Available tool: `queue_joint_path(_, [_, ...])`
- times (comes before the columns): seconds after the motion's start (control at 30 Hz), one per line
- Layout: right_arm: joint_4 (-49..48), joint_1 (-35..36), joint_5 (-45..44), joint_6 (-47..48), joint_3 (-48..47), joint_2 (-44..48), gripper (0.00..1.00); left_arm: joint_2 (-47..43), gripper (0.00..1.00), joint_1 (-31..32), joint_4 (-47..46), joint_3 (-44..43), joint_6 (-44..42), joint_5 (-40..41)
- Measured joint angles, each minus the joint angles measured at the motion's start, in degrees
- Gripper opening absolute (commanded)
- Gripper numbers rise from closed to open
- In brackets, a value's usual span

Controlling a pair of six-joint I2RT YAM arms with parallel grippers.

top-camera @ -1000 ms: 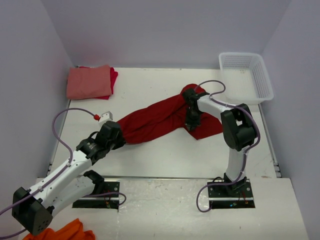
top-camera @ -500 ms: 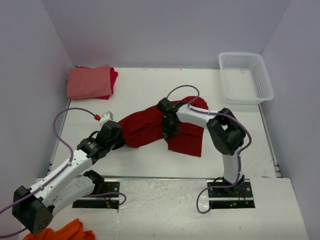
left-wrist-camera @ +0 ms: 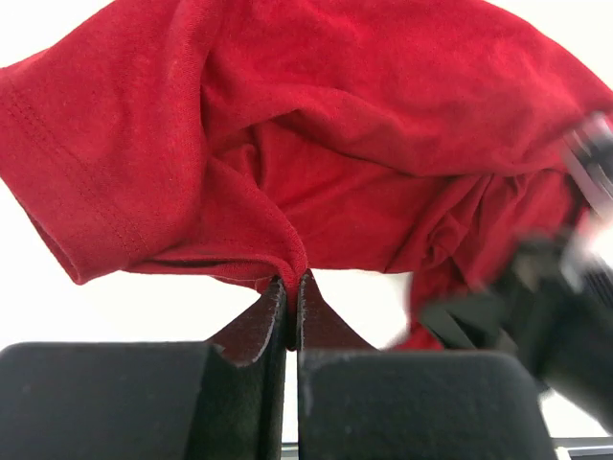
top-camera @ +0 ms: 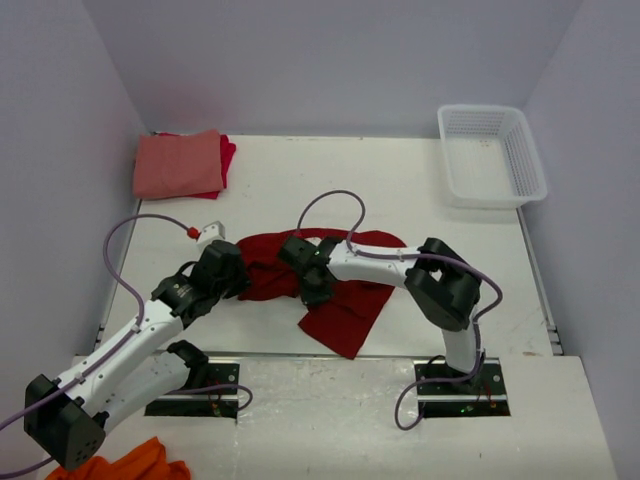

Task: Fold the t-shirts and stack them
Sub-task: Flatten out the tshirt

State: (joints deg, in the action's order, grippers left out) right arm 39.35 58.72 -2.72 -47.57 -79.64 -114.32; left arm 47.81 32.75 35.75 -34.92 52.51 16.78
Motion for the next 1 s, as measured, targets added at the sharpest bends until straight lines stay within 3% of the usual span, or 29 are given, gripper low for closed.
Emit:
queue_joint_path(0.1, [4.07, 2.25, -7.37, -0.74, 6.23, 7.96, 0.22, 0.11, 0.00, 0.00, -0.02, 0.00, -0.66, 0.13])
queue_joint_path(0.13, [5.40, 2.95, -9.70, -1.09, 8.35, 11.58, 0.37, 0.22, 0.00, 0.00, -0.04, 0.00, -0.76, 0.15])
queue_joint_path(0.2, [7.58, 3.74, -13.18, -2.21, 11.45, 19.10, 0.46, 0.61, 0.00, 0.00, -0.07, 0.00, -1.11, 0.13])
queue_joint_path(0.23, [8.26, 4.07, -14.84, -2.71, 12.66, 22.97, 0.58, 0.83, 0.00, 0.00, -0.07, 0.00, -1.18, 0.11])
queue_joint_path(0.33, [9.20, 5.01, -18.78, -4.79, 15.98, 32.26, 0.78, 0.98, 0.00, 0.00, -0.07, 0.00, -1.31, 0.09])
queue_joint_path(0.47, [8.26, 7.52, -19.96, -7.74, 24.26, 39.08, 0.70, 0.98, 0.00, 0.00, -0.07, 0.00, -1.51, 0.07])
queue_joint_path(0.5, [7.61, 8.24, -19.50, -8.74, 26.86, 39.23, 0.63, 0.98, 0.00, 0.00, -0.07, 0.00, -1.73, 0.04])
queue_joint_path(0.6, [5.75, 11.52, -18.36, -12.55, 33.46, 37.24, 0.56, 0.96, 0.00, 0.00, -0.04, 0.00, -2.25, -0.09])
queue_joint_path(0.8, [4.22, 18.27, -17.14, -19.58, 35.54, 30.56, 0.50, 0.59, 0.00, 0.00, -0.02, 0.00, -2.60, -0.11])
queue_joint_path(1.0, [1.33, 19.32, -16.98, -23.34, 36.87, 31.10, 0.48, -0.04, 0.00, 0.00, 0.04, 0.00, -2.60, -0.15])
